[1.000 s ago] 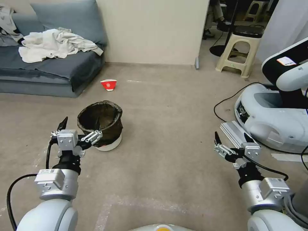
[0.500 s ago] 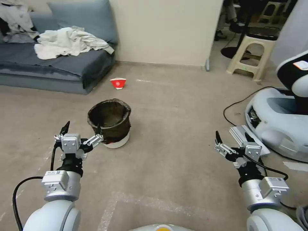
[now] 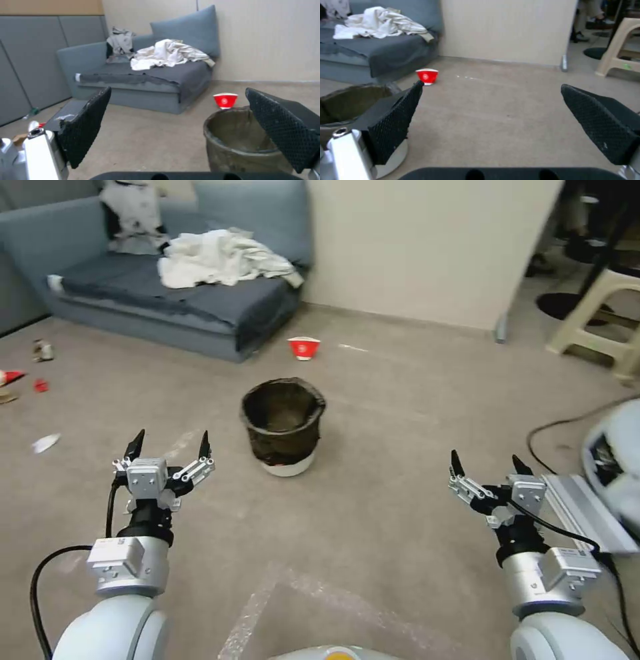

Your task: Pick up the trash can from the floor.

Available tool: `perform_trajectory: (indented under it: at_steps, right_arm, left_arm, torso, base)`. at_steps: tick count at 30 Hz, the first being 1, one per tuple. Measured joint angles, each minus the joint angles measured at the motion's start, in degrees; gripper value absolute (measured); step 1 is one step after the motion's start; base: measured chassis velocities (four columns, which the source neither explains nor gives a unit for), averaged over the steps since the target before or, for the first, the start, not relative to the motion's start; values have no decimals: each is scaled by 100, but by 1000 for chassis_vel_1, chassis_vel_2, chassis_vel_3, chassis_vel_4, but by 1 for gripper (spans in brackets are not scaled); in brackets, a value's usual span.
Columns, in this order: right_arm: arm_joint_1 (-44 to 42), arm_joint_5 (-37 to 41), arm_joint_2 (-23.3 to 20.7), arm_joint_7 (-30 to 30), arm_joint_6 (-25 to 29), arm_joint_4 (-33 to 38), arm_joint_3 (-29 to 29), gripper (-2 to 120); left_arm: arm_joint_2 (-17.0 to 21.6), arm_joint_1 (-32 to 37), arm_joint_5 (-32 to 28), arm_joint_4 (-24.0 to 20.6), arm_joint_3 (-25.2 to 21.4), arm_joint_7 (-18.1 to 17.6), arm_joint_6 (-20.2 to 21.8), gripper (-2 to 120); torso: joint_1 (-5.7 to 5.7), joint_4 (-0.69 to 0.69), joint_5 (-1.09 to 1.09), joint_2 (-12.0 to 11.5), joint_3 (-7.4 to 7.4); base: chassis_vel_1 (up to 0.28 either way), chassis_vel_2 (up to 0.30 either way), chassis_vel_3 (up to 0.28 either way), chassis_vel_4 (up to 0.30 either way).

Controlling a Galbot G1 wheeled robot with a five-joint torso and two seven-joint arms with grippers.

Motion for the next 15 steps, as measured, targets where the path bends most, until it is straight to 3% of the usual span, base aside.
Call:
perform_trajectory:
  at_steps: [8,15]
  right_arm:
    - [-6,8,-7,-1,7,25,-2,100]
    - [-9,6,-9,-11,13,25,0,100]
  left_arm:
    - [5,-6,-10,-10,-9,-2,2,100]
    - [8,-10,-12,-11,-10,0,11,100]
  torso:
    - [0,-2,0,0,0]
    - [0,0,1,0,0]
  base:
    - [-16,35,18,-15]
    - [-123,144,141,-142]
